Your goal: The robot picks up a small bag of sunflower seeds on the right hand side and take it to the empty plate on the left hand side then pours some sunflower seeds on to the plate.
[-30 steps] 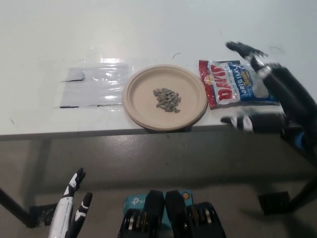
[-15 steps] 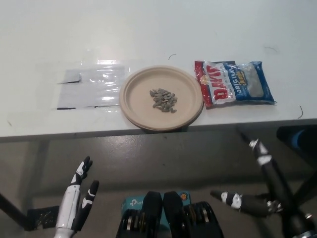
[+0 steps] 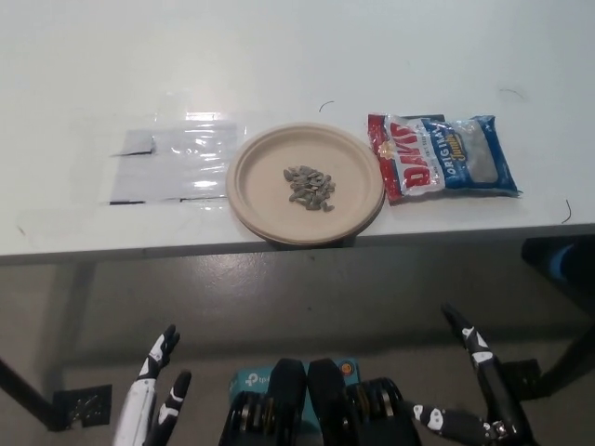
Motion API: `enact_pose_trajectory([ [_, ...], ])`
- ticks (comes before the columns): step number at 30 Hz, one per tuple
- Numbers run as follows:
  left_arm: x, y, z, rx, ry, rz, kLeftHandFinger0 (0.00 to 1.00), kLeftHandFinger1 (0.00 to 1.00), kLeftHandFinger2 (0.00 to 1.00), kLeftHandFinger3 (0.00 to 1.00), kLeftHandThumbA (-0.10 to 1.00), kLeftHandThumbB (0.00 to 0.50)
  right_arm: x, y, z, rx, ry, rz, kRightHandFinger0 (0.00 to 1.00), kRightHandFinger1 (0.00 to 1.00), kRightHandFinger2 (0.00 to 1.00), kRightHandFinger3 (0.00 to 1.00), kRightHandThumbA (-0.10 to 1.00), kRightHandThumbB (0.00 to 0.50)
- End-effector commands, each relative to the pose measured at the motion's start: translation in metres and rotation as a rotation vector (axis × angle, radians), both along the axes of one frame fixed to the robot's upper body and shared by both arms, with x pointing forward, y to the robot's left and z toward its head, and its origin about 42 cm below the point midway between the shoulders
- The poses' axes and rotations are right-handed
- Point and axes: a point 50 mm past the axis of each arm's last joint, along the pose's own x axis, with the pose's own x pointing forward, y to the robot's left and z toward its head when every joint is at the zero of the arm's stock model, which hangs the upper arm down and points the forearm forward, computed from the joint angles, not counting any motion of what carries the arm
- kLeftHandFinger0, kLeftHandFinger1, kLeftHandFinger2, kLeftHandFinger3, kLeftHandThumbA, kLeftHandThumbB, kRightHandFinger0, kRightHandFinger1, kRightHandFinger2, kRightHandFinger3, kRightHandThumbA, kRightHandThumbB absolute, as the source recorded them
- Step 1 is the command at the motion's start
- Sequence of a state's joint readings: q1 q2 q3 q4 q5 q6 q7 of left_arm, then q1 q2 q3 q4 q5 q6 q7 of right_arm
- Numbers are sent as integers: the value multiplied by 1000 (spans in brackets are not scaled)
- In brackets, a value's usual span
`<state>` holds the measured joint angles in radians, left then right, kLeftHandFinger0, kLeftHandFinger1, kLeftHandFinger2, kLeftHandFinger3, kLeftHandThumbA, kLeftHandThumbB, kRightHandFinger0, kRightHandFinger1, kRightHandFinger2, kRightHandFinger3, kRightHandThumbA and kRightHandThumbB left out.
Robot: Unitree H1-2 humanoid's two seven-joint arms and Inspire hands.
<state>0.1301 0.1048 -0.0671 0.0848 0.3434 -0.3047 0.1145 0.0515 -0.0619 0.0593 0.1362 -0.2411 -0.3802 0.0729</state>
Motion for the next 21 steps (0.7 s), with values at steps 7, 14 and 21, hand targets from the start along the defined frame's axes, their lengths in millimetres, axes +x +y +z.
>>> enact_pose_trajectory([
  [7, -12, -2, 4, 5, -38, -14, 1000, 1000, 1000, 1000, 1000, 108, -14, 13, -1, 7, -65, 39, 1000, 1000, 1000, 1000, 1000, 208],
  [14, -13, -3, 3, 6, -32, -10, 1000, 1000, 1000, 1000, 1000, 95, -15, 15, -4, -21, -61, 56, 1000, 1000, 1000, 1000, 1000, 252],
  [21, -9, -3, 3, 10, -31, -5, 1000, 1000, 1000, 1000, 1000, 80, -10, 16, -1, -68, -69, 85, 1000, 1000, 1000, 1000, 1000, 258],
])
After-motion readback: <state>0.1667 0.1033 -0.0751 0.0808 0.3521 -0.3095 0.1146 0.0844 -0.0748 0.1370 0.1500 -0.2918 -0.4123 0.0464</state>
